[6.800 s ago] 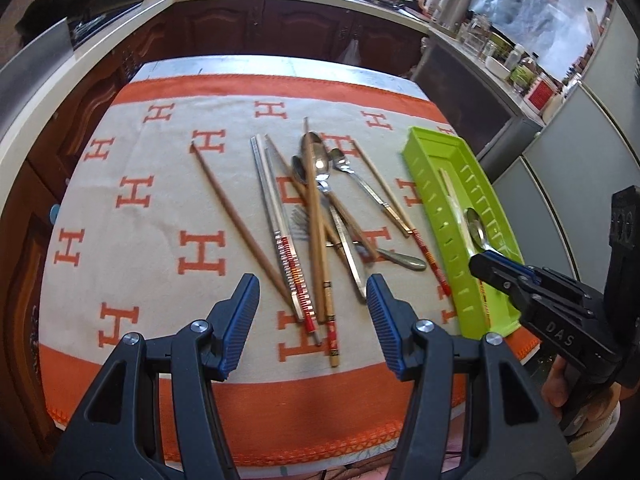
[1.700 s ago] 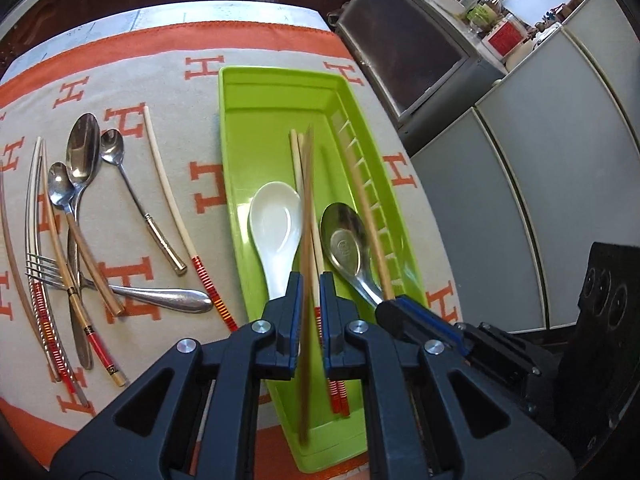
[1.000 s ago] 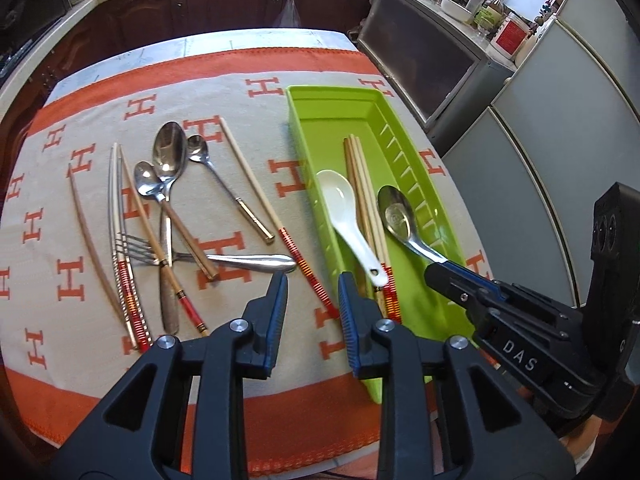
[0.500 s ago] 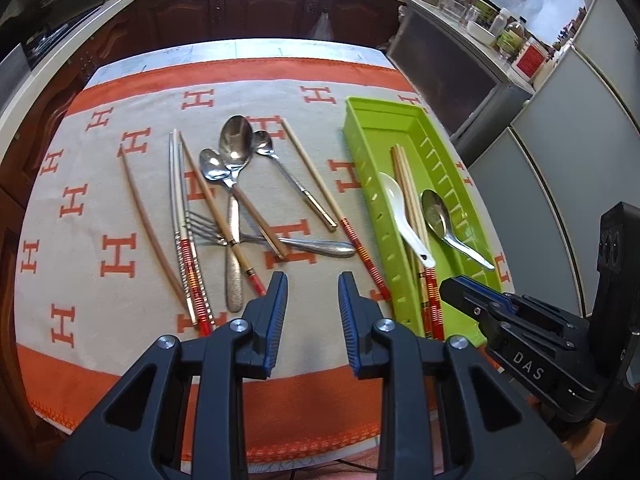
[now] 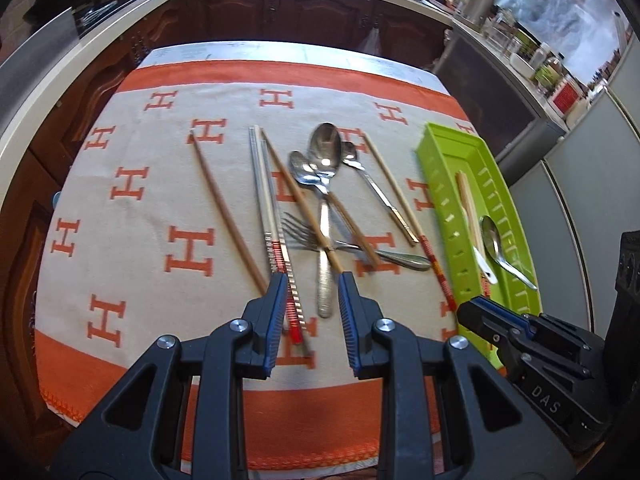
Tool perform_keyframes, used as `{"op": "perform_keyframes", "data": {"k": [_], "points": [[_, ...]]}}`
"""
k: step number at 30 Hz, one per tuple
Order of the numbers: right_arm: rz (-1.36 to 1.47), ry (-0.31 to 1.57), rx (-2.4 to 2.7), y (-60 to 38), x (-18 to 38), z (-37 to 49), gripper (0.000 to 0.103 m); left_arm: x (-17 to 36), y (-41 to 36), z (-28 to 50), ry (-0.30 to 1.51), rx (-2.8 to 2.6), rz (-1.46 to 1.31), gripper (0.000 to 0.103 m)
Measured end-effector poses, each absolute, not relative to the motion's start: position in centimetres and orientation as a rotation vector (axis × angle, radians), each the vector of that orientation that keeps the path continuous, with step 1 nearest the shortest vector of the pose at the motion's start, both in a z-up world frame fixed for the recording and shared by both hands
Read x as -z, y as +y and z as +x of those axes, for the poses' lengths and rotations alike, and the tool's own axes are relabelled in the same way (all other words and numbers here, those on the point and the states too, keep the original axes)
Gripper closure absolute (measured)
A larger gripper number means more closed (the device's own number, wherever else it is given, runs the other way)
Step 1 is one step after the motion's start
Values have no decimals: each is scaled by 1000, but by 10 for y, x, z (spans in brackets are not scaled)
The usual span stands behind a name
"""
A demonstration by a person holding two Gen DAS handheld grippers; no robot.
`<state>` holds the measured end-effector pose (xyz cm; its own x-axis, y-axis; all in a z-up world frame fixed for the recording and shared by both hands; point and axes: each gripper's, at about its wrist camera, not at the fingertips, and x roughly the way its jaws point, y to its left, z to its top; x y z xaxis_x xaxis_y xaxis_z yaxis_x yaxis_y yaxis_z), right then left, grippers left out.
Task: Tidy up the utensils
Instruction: 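Move both open grippers from the tray back over the utensil pile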
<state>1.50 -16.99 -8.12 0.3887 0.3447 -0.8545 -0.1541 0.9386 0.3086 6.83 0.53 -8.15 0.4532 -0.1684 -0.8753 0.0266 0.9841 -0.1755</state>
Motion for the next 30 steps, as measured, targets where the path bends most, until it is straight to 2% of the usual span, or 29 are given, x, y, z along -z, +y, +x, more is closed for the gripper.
{"op": "perform_keyframes", "data": {"k": [14,30], "points": [[194,1135,-466,-113,95,42,91,129,103,114,1172,7,-357,76],[238,1187,-468,-118,120,64,91,163,62,163,1258,-69,-216,76]]}}
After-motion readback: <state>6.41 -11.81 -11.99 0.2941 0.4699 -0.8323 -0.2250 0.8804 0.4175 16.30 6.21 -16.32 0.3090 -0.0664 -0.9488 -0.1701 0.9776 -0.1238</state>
